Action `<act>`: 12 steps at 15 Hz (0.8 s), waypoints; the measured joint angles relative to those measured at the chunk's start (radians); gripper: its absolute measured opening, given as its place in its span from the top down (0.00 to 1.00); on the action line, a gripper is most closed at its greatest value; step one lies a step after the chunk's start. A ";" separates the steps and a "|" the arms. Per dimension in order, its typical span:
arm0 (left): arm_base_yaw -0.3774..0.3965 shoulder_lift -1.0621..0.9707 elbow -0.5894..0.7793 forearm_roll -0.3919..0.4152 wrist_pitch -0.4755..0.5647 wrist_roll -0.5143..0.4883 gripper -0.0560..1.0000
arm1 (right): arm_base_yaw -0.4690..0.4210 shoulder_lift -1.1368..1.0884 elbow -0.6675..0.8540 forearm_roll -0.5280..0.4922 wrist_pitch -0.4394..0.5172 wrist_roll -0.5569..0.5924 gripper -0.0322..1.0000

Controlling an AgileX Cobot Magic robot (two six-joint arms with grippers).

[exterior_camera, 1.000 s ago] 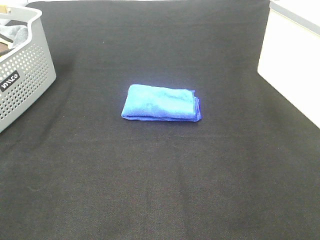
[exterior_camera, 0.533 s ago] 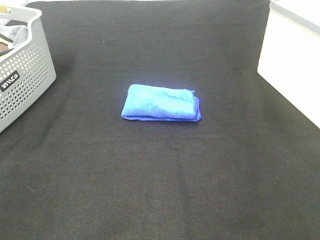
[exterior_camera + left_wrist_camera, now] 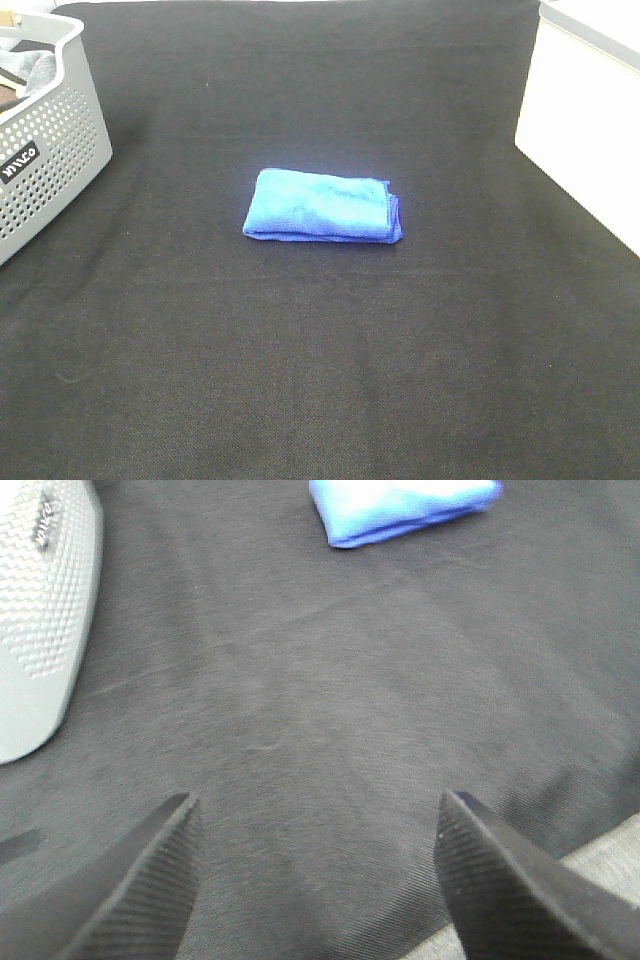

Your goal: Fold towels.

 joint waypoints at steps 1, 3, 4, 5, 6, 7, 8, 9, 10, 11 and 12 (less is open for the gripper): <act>0.089 -0.038 0.000 0.000 -0.001 0.000 0.34 | 0.000 -0.035 0.000 0.000 -0.003 0.000 0.30; 0.172 -0.114 0.000 0.000 0.000 0.000 0.34 | 0.000 -0.087 0.000 0.000 -0.002 0.000 0.30; 0.197 -0.128 0.000 -0.001 0.000 0.000 0.34 | 0.000 -0.106 0.000 0.000 -0.002 0.000 0.30; 0.211 -0.129 0.000 -0.001 0.000 0.000 0.34 | 0.000 -0.126 0.000 0.000 -0.002 0.000 0.30; 0.215 -0.129 0.000 -0.001 0.000 0.000 0.34 | -0.005 -0.140 0.000 0.001 -0.002 0.000 0.30; 0.218 -0.130 0.000 -0.001 0.000 0.000 0.34 | -0.027 -0.152 0.000 0.001 -0.002 0.000 0.30; 0.218 -0.130 0.000 -0.001 0.000 0.000 0.34 | -0.062 -0.163 0.000 0.001 -0.002 0.000 0.30; 0.218 -0.130 0.000 -0.001 0.000 0.000 0.34 | -0.062 -0.163 0.000 0.001 -0.002 0.000 0.30; 0.218 -0.130 0.000 -0.001 0.000 0.000 0.34 | -0.089 -0.172 0.000 0.001 -0.002 0.000 0.30; 0.218 -0.130 0.000 -0.001 0.000 0.000 0.34 | -0.106 -0.175 0.000 0.001 -0.002 0.000 0.30; 0.218 -0.130 0.000 -0.001 0.000 0.000 0.34 | -0.114 -0.175 0.001 0.001 -0.002 0.000 0.30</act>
